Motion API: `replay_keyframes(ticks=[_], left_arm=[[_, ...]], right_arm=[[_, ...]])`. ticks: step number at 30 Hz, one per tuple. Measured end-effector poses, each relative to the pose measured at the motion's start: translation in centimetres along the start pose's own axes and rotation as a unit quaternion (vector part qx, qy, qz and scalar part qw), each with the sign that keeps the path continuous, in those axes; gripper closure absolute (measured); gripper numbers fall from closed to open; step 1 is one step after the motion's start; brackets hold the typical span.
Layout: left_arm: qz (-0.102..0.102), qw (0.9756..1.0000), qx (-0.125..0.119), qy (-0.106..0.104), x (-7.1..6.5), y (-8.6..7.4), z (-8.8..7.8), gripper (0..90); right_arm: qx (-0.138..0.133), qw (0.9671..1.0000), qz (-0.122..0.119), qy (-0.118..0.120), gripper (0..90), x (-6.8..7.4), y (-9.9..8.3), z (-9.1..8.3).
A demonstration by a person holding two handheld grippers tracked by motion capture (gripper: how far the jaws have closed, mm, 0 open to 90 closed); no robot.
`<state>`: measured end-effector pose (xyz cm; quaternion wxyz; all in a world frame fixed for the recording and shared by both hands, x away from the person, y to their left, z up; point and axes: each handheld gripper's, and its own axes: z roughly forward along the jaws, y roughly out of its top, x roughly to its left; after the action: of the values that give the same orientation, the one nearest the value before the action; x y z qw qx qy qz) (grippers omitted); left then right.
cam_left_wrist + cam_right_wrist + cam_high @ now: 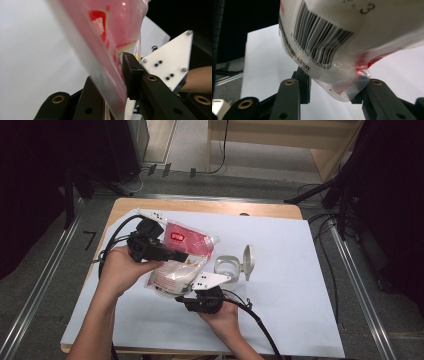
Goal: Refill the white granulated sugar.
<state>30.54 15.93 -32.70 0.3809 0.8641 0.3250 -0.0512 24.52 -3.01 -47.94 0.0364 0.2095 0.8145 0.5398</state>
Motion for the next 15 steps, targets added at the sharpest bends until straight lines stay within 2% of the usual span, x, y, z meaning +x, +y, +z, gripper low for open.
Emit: replay_keyframes(ticks=[3, 4, 6, 10, 12, 14, 15], left_arm=[[0.005, 1.0, 0.002, -0.001, 0.04, -0.04, 0.08, 81.3], [0.009, 0.9999, 0.006, -0.006, 0.09, -0.05, 0.11, 81.0], [0.004, 0.9998, 0.005, -0.016, 0.27, -0.12, 0.17, 81.2], [-0.033, 0.9988, 0.008, -0.035, 0.53, -0.09, 0.21, 86.2], [-0.05, 0.9981, 0.01, -0.035, 0.5, -0.05, 0.25, 87.6], [-0.07, 0.9962, 0.014, -0.05, 0.65, 0.0, 0.24, 89.2], [-0.081, 0.995, 0.008, -0.057, 0.63, -0.02, 0.22, 90.0]], right_arm=[[0.0, 0.9999, 0.012, 0.011, 62.7, -0.08, 0.14, -0.35], [-0.002, 0.9998, 0.014, 0.012, 62.8, -0.13, 0.2, -0.5], [-0.006, 0.9996, 0.019, 0.018, 62.9, -0.25, 0.32, -0.69], [-0.005, 0.9997, 0.017, 0.018, 62.9, -0.15, 0.32, -0.73], [-0.004, 0.9996, 0.021, 0.019, 62.6, -0.05, 0.26, -0.64], [-0.006, 0.9996, 0.02, 0.017, 61.5, -0.07, 0.18, -0.42], [-0.005, 0.9996, 0.02, 0.018, 61.0, -0.03, 0.11, -0.31]])
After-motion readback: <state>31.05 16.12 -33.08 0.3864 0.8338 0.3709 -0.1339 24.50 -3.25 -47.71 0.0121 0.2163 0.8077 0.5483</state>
